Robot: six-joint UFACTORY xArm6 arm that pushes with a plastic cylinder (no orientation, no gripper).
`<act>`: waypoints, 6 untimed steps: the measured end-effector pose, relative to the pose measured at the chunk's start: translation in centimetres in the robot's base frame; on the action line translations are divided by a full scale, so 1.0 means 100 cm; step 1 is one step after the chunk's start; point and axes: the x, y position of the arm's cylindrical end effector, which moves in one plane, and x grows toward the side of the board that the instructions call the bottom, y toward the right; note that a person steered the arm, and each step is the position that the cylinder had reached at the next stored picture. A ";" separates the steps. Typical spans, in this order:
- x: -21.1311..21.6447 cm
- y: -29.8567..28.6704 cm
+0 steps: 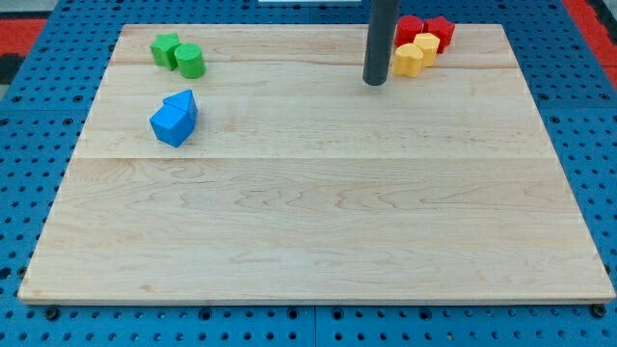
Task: Point your arm above the triangle
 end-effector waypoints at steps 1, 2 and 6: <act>0.000 -0.007; 0.000 -0.013; 0.022 -0.176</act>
